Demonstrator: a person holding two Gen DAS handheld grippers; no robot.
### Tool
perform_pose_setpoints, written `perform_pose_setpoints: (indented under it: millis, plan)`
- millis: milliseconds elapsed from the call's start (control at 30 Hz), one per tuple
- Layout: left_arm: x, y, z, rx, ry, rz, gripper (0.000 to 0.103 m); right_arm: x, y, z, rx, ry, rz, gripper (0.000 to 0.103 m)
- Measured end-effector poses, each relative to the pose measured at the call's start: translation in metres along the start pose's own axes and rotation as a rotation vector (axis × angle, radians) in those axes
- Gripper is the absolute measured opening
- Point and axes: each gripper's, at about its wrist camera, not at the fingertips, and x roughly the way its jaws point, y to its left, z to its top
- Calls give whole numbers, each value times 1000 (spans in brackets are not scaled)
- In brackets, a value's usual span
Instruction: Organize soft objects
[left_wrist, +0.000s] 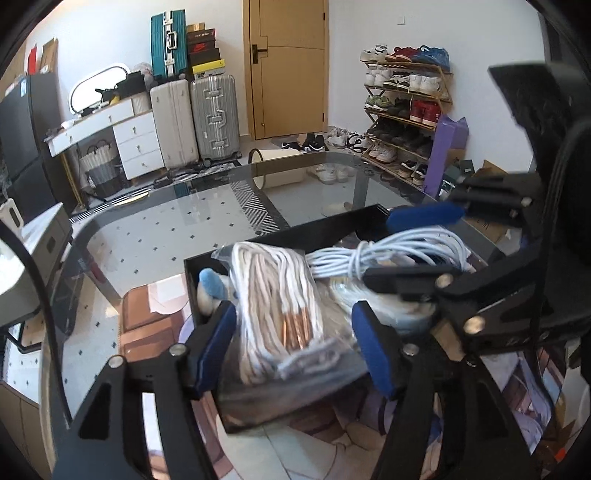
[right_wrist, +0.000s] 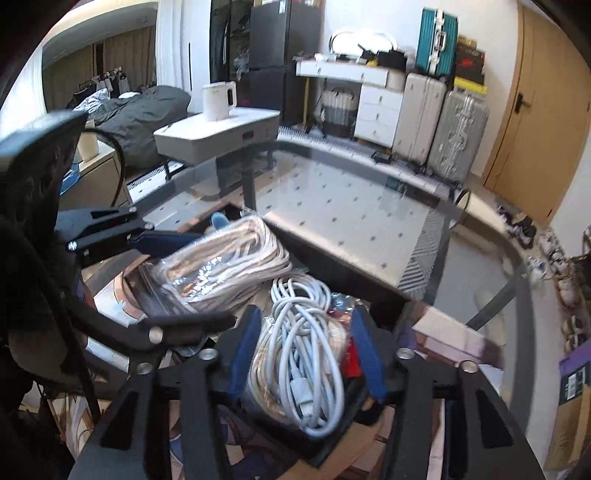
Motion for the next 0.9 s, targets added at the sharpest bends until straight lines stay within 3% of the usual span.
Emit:
perform_pose_setpoints:
  millis: [67, 167, 333, 700, 900]
  plan:
    - [-8, 1, -3, -15, -13, 6, 73, -10, 1, -1, 10, -18, -12, 67]
    - [-23, 3, -5, -45, -40, -19, 88, -28, 1, -8, 38, -48, -38, 83]
    - [-47, 6, -13, -74, -92, 66, 103, -52, 0, -23, 119, -111, -64, 101]
    - [-70, 21, -48, -144, -138, 148, 103, -75, 16, -65, 248, -268, -89, 103]
    - [-82, 20, -64, -177, -203, 215, 103, -75, 22, -78, 263, -293, -85, 103]
